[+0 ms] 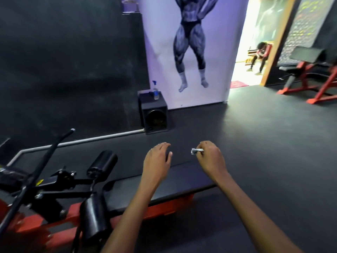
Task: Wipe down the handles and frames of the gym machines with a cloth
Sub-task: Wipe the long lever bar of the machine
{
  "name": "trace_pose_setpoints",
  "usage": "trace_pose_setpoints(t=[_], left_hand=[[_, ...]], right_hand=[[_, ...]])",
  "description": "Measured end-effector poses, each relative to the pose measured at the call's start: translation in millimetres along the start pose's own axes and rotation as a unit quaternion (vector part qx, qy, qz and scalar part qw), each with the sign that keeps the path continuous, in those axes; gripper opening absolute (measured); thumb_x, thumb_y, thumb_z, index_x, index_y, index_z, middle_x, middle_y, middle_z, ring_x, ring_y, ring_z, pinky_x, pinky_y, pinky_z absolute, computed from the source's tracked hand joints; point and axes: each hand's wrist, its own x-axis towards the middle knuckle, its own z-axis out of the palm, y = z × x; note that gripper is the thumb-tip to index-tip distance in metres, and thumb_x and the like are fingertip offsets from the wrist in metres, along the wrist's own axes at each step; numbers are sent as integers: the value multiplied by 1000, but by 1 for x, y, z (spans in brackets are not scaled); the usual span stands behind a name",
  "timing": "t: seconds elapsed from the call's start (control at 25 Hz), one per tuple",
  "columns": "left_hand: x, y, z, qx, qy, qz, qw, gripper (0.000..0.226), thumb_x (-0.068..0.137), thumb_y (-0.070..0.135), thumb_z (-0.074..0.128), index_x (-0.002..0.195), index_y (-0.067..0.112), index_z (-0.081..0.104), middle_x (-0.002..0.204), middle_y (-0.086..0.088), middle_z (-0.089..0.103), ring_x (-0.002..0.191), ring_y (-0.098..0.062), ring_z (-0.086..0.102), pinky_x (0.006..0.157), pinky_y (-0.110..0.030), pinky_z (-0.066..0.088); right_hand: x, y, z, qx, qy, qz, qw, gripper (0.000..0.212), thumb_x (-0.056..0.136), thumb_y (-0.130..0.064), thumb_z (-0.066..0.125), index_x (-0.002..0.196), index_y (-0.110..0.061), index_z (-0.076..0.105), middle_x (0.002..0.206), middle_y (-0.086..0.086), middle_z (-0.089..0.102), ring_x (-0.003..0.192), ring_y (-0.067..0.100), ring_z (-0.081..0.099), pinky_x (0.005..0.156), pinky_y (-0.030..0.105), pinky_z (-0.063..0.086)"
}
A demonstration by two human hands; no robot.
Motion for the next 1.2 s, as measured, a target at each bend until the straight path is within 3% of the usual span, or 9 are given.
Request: trace_pose_setpoints(t=[0.36, 0.56, 0.96, 1.2], left_hand=[[184, 129, 119, -27, -51, 81, 995, 37, 99, 26, 46, 134, 15, 51, 138, 2, 52, 126, -16, 47, 105, -29, 33], [270, 179, 187, -7, -49, 85, 995, 38, 100, 28, 45, 135, 16, 49, 141, 3, 49, 129, -15, 44, 108, -29, 31], [459, 279, 315, 21, -15, 11, 1000, 40, 99, 27, 46, 137, 14, 49, 143, 0, 48, 131, -17, 44, 111, -34, 32], [576, 266, 378, 46, 14, -48, 998, 40, 97, 26, 48, 135, 13, 50, 143, -3, 48, 129, -20, 47, 108, -39, 35]], right_hand=[[151, 150, -73, -76, 46, 30, 996, 11, 86, -19, 63, 85, -10, 70, 92, 6, 62, 86, 25, 58, 64, 24, 28], [238, 237, -78, -53, 27, 26, 998, 9, 84, -16, 65, 80, -8, 68, 90, 8, 61, 84, 28, 59, 68, 28, 36], [452, 403, -109, -39, -29, -46, 998, 13, 86, -21, 63, 82, -9, 69, 95, 6, 63, 91, 25, 58, 77, 32, 42], [586, 456, -69, -15, -72, -86, 994, 11, 83, -15, 62, 84, -8, 71, 93, 8, 64, 87, 27, 61, 75, 33, 47]])
